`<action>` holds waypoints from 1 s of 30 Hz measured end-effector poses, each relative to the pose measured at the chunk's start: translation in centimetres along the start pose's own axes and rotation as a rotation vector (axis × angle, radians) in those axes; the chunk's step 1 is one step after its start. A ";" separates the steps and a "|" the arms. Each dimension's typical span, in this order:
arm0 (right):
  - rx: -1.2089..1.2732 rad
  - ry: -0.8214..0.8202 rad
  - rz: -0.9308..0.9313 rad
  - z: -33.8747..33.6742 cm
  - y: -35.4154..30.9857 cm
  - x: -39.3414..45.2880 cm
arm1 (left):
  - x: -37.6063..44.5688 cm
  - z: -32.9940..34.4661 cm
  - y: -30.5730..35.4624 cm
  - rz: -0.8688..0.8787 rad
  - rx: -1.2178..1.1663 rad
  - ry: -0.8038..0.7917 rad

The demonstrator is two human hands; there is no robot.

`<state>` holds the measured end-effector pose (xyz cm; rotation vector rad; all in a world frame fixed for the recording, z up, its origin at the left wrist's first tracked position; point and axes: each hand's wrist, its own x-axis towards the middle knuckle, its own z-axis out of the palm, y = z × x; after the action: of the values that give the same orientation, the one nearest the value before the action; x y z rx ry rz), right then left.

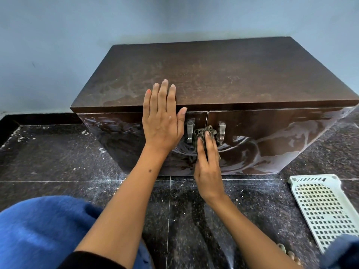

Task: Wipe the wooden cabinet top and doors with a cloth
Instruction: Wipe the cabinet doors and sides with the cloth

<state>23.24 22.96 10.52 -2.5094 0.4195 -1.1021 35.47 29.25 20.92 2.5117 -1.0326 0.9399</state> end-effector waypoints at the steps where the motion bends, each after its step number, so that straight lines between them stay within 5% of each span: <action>1: 0.011 0.033 -0.020 -0.2 -0.3 0.5 | 0.1 -0.4 0.2 -0.018 0.008 -0.038; 5: 0.020 0.124 -0.013 -0.6 -1.1 3.0 | 1.7 -2.0 1.0 -0.074 0.041 -0.258; 13: -0.030 -0.001 0.038 -0.6 -0.7 0.7 | 6.7 -1.5 0.7 -0.053 -0.001 -0.576; 18: 0.049 0.089 -0.005 -0.6 -1.0 2.6 | 6.5 -0.8 0.5 -0.067 -0.012 -0.566; 25: -0.031 -0.091 0.033 -0.6 -0.1 0.2 | 6.4 -1.0 0.4 -0.067 -0.021 -0.578; 30: 0.032 0.063 0.027 -0.4 -1.1 2.6 | 6.5 -1.1 0.5 -0.083 -0.034 -0.578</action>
<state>24.81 22.81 12.92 -2.4396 0.4482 -1.1702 38.09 25.95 26.02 2.8379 -1.0596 0.1582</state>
